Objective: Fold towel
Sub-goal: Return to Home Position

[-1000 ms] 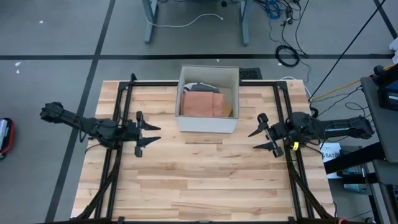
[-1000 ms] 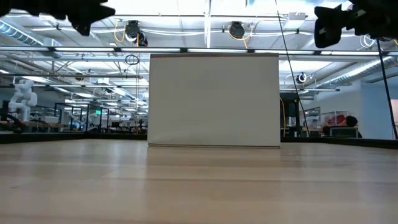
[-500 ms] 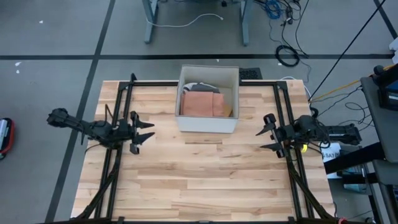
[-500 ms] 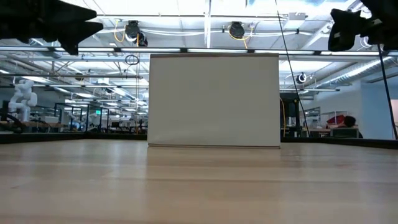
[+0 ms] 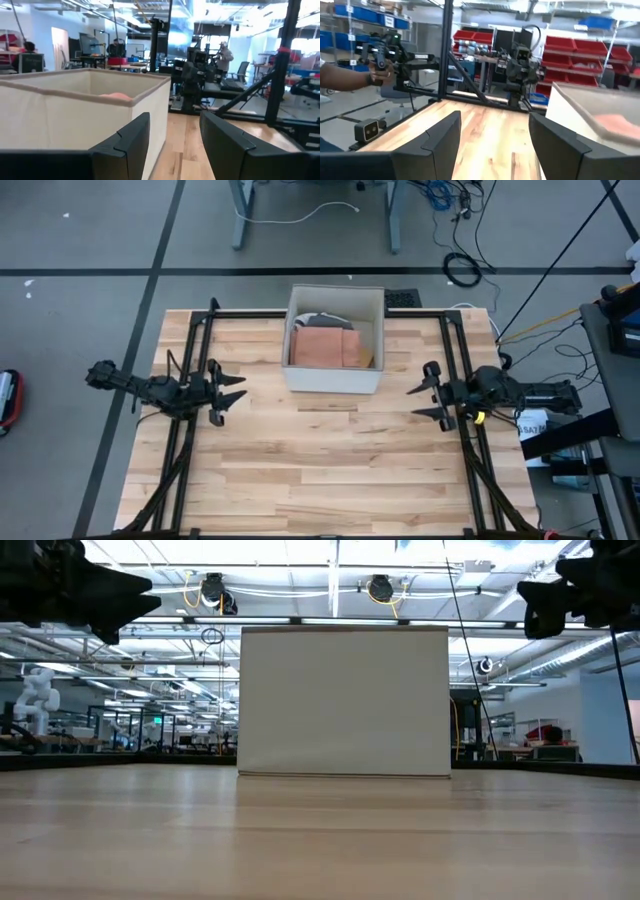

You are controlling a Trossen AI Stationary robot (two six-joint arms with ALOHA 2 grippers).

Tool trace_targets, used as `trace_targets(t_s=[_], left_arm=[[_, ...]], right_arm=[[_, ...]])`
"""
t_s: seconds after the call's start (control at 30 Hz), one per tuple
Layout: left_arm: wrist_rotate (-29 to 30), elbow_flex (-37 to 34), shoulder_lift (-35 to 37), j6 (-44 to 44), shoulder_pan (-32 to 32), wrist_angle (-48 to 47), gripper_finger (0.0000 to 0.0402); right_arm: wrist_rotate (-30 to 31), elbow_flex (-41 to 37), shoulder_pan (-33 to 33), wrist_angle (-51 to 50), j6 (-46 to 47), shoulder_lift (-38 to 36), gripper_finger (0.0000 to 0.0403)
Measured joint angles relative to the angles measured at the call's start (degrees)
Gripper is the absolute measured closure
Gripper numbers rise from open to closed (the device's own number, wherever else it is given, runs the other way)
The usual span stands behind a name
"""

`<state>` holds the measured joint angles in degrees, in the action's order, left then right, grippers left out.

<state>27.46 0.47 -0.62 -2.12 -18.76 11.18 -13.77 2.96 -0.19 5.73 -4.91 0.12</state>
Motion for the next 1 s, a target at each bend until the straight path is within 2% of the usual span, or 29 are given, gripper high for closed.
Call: trace_targets(t_s=[0.2,0.47,1.0], left_arm=[[0.5,0.0,0.0,-2.9,0.0,-0.9,0.0223],[0.5,0.0,0.0,-3.0,0.0,-1.3,0.0223],[0.5,0.0,-0.1,-2.9,0.0,-1.5,0.0223]], right_arm=[[2.3,0.0,-0.4,-1.2,4.4,0.0,0.0184],[2.0,0.0,-0.4,-1.3,1.3,0.0,0.0184],[1.9,0.0,-0.4,-1.3,1.2,0.0,0.0183]])
